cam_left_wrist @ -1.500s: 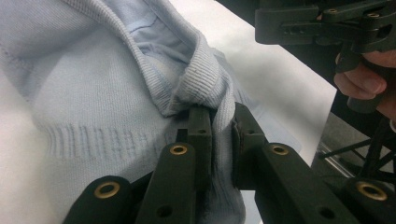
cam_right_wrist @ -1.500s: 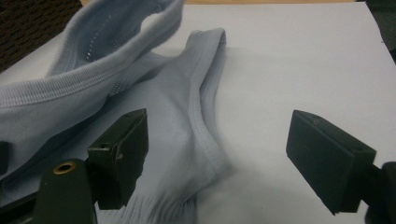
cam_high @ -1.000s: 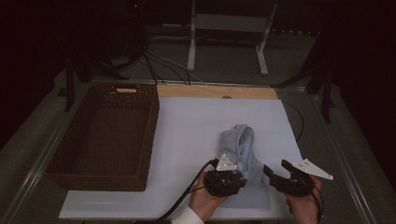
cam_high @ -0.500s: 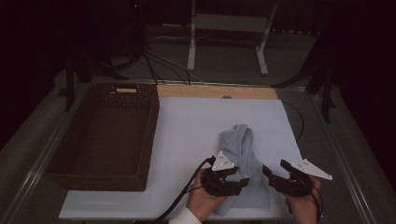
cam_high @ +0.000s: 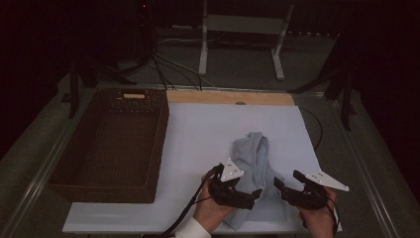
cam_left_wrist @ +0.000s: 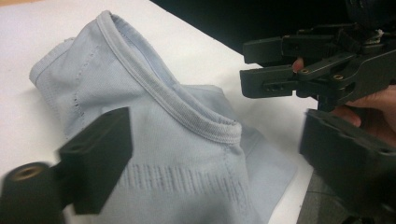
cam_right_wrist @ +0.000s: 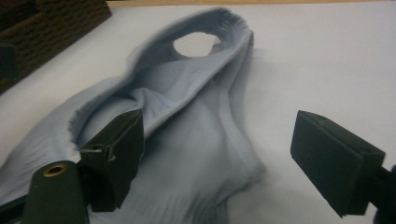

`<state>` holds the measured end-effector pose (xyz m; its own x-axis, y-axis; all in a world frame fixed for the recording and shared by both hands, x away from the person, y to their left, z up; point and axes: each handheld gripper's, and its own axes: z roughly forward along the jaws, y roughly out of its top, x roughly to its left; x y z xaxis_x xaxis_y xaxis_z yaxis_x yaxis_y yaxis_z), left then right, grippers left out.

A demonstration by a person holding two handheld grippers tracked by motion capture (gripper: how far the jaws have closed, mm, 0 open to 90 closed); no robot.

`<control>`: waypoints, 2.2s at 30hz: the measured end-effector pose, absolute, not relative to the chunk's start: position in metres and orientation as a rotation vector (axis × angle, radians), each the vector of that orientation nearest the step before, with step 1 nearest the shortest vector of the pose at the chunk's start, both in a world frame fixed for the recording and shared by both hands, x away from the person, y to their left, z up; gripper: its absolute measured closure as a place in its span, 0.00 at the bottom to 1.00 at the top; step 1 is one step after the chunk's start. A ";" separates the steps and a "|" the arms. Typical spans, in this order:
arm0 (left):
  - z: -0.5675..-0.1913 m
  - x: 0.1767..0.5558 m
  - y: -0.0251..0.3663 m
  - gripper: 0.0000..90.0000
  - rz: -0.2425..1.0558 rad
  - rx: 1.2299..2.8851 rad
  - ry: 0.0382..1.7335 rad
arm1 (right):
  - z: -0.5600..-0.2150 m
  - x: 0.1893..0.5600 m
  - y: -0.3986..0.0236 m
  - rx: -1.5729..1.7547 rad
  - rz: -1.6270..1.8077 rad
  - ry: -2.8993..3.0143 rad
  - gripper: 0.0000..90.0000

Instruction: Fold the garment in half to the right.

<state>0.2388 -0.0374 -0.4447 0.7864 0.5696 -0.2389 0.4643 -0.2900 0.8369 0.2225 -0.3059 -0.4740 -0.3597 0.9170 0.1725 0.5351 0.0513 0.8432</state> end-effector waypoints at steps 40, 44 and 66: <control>-0.475 0.241 0.000 0.01 0.180 1.982 0.819 | -0.479 0.224 -0.258 1.418 1.168 2.272 0.62; -0.476 0.241 0.001 0.01 0.171 1.986 0.818 | -0.480 0.226 -0.258 1.429 1.171 2.295 0.81; -0.479 0.241 -0.006 0.01 0.126 1.992 0.805 | -0.454 0.245 -0.262 1.260 1.058 2.158 0.93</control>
<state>0.2410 -0.0062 -0.4794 0.7780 0.5853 -0.2283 0.4871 -0.3325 0.8076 0.2452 -0.2620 -0.4543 -0.4979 0.8671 0.0153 0.5433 0.2981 0.7848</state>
